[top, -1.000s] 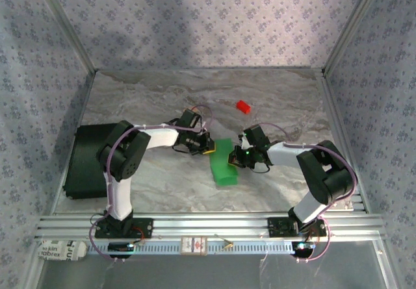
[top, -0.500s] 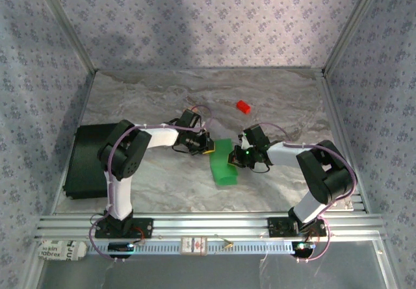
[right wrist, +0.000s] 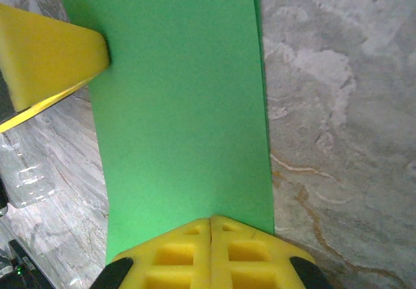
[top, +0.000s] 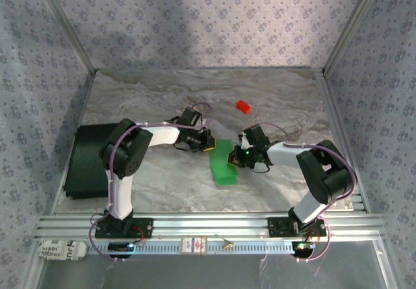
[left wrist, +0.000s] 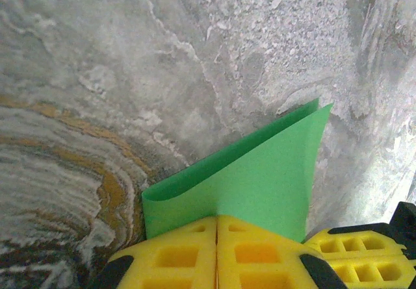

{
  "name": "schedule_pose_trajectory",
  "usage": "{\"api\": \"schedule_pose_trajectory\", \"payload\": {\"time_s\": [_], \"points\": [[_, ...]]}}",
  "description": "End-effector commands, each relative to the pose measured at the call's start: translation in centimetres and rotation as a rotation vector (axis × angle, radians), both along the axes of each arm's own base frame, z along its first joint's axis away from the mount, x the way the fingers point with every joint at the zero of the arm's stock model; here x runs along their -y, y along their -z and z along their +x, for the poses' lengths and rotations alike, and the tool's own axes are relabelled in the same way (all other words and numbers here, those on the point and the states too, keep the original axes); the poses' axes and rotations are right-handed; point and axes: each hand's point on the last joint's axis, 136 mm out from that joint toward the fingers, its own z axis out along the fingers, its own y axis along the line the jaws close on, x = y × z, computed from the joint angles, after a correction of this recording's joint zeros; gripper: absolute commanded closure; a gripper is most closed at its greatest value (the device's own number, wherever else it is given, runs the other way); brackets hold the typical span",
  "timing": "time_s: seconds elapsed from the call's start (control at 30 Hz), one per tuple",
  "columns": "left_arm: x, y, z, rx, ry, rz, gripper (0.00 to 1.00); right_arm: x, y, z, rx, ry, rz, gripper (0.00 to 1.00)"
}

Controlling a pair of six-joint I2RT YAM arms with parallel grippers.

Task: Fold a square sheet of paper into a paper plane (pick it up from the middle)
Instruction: First fold the square sheet of paper in half at the center of the table.

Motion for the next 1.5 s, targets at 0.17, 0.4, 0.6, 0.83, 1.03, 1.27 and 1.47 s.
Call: {"api": "schedule_pose_trajectory", "payload": {"time_s": [0.17,0.4,0.6,0.83,1.03,1.27,1.47], "points": [[-1.9,1.9,1.5,0.008,-0.084,0.067,0.92,3.8,4.9,-3.8,-0.149,0.022,-0.191,1.00],[-2.2,1.2,3.2,0.020,-0.141,0.037,0.91,3.8,5.0,-3.9,-0.157,0.012,-0.191,1.00],[-2.9,2.1,3.6,-0.012,-0.183,0.080,0.90,4.1,5.1,-4.1,-0.162,0.009,-0.193,1.00],[-4.0,2.8,3.8,-0.026,-0.229,0.165,0.91,4.1,4.9,-4.1,-0.158,0.008,-0.190,1.00],[-4.1,2.5,4.6,-0.021,-0.274,0.208,0.90,4.1,4.8,-3.9,-0.155,0.009,-0.187,1.00],[-4.0,2.2,4.7,-0.023,-0.278,0.232,0.90,4.1,5.0,-4.0,-0.156,0.008,-0.188,1.00],[-3.3,1.4,5.2,-0.019,-0.271,0.218,0.90,4.0,5.0,-3.9,-0.154,0.015,-0.184,1.00]]}}
